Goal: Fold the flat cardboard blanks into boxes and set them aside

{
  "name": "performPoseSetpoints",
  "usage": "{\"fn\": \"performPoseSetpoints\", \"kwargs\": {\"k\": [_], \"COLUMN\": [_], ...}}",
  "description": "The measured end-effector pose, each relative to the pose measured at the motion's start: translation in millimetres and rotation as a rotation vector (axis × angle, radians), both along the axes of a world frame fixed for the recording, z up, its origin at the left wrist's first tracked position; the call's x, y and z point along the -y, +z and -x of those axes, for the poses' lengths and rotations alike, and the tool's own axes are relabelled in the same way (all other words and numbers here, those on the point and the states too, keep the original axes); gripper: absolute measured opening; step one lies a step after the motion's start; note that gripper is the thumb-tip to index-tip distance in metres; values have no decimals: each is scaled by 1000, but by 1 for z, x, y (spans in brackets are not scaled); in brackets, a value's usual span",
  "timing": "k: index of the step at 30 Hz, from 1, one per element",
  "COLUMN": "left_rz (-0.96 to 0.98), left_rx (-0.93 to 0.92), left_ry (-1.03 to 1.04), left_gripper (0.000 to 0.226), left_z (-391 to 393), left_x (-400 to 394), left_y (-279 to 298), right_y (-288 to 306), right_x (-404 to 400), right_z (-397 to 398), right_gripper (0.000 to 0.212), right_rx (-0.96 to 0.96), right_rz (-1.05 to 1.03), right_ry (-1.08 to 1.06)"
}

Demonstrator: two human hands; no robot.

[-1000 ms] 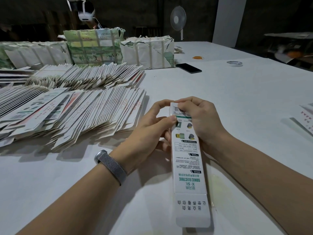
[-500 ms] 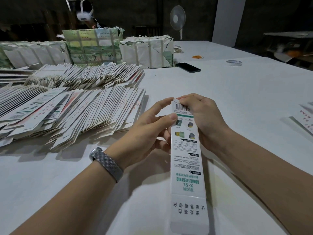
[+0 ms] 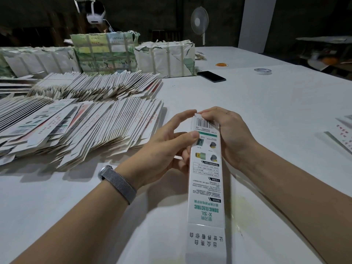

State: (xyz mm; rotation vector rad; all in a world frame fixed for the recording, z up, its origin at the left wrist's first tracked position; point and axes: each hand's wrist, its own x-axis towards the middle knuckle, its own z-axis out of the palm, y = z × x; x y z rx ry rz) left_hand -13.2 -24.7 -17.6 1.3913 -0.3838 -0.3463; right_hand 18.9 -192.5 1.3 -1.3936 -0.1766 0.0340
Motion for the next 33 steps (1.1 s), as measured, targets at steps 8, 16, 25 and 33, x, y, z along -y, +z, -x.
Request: {"fn": "performPoseSetpoints", "kwargs": {"k": [8,16,25,33], "left_rz": [33,117,83,39], "left_rx": [46,133,106,55], "left_ry": [17,133,135,149], "left_gripper": [37,35,32,38], "left_z": [0,-4,-1,-2], "left_x": [0,-3,-4,-4], "left_y": [1,-1,2,0], "right_y": [-3,-5,-4,-7], "right_x": [-3,-4,-2,0], "right_z": [4,5,1,-3], "right_gripper": [25,24,22,19], "right_rx": [33,89,122,77], "right_rz": [-7,-53,-76,-73], "right_ry": [46,153,115,111]}}
